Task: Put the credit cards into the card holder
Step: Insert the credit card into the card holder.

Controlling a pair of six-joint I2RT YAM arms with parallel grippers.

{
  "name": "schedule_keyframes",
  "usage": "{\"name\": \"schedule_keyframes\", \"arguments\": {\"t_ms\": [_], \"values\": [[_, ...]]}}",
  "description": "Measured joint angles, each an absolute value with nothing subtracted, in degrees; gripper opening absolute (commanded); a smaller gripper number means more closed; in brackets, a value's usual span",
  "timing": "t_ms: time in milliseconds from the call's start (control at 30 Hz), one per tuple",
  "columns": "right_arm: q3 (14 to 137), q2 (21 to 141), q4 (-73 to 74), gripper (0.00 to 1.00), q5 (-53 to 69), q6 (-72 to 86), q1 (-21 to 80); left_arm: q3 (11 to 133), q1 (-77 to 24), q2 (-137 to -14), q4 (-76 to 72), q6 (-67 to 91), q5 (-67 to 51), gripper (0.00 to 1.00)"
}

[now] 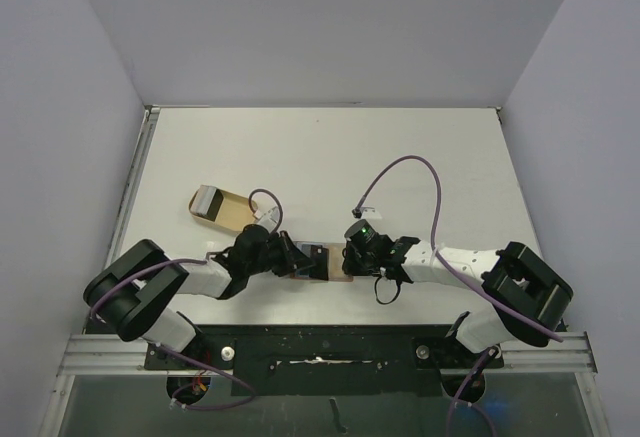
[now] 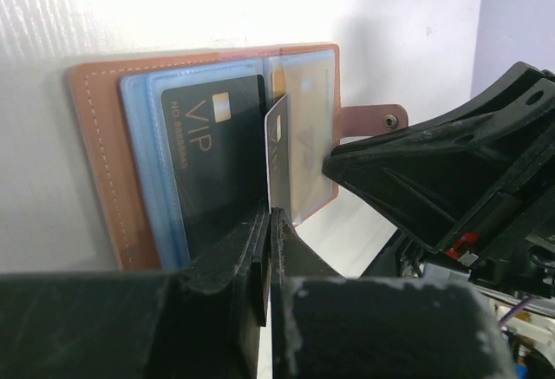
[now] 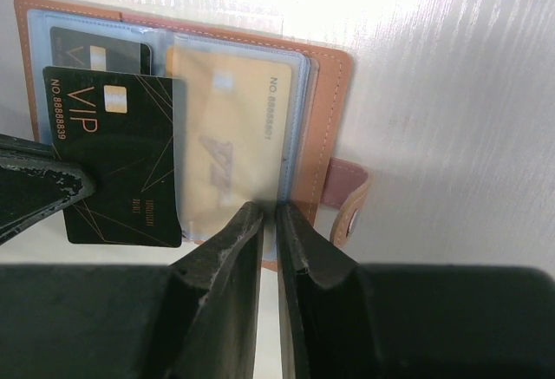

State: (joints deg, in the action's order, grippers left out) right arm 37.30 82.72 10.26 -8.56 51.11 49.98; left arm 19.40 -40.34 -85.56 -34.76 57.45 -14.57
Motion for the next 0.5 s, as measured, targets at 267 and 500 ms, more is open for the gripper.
{"name": "schedule_keyframes", "arguments": {"t_ms": [267, 500], "values": [[37.3, 82.8, 10.1, 0.12, -8.6, 51.3, 50.0, 15.0, -37.3, -88.0, -44.3, 61.9, -18.3, 0.00], [37.3, 82.8, 10.1, 0.12, -8.6, 51.4, 50.0, 14.7, -37.0, -89.4, -47.6, 62.4, -18.7, 0.00]]}}
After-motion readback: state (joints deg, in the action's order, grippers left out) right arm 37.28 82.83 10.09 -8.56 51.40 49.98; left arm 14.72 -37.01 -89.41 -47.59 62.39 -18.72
